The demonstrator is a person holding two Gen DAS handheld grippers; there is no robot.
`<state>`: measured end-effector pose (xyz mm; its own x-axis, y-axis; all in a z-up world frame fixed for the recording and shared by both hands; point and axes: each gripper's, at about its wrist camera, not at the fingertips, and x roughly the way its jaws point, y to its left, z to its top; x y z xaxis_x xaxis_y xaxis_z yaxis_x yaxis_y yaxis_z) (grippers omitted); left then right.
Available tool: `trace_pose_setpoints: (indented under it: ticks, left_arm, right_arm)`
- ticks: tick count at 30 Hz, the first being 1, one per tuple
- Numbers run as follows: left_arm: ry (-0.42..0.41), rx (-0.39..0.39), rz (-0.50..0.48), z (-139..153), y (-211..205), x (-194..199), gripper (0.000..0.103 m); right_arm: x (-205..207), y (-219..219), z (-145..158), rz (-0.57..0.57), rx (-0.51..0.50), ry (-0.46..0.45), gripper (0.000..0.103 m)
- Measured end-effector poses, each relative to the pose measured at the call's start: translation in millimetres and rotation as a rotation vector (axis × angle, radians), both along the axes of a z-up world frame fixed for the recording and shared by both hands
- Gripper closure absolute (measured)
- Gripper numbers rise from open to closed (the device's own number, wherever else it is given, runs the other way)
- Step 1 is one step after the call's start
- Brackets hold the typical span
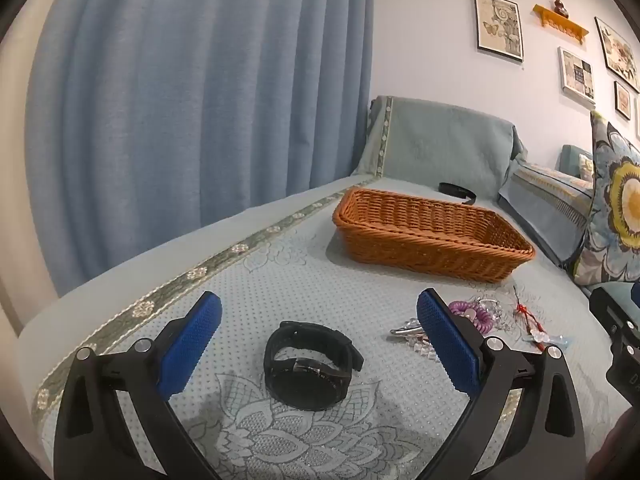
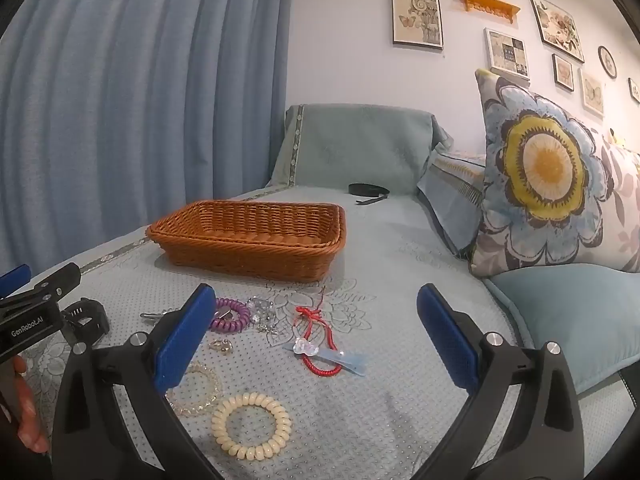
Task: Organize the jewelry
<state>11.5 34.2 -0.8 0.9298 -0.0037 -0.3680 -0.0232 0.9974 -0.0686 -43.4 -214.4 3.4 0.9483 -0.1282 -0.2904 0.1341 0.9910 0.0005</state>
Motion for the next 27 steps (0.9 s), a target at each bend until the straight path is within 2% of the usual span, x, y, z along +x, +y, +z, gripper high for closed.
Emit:
trace_pose_setpoints:
  ticks: [27]
  left_arm:
    - [0.004, 0.004, 0.002, -0.1, -0.9, -0.3, 0.008]
  right_arm:
    - [1.6, -4.1, -2.4, 0.005, 0.004, 0.01, 0.008]
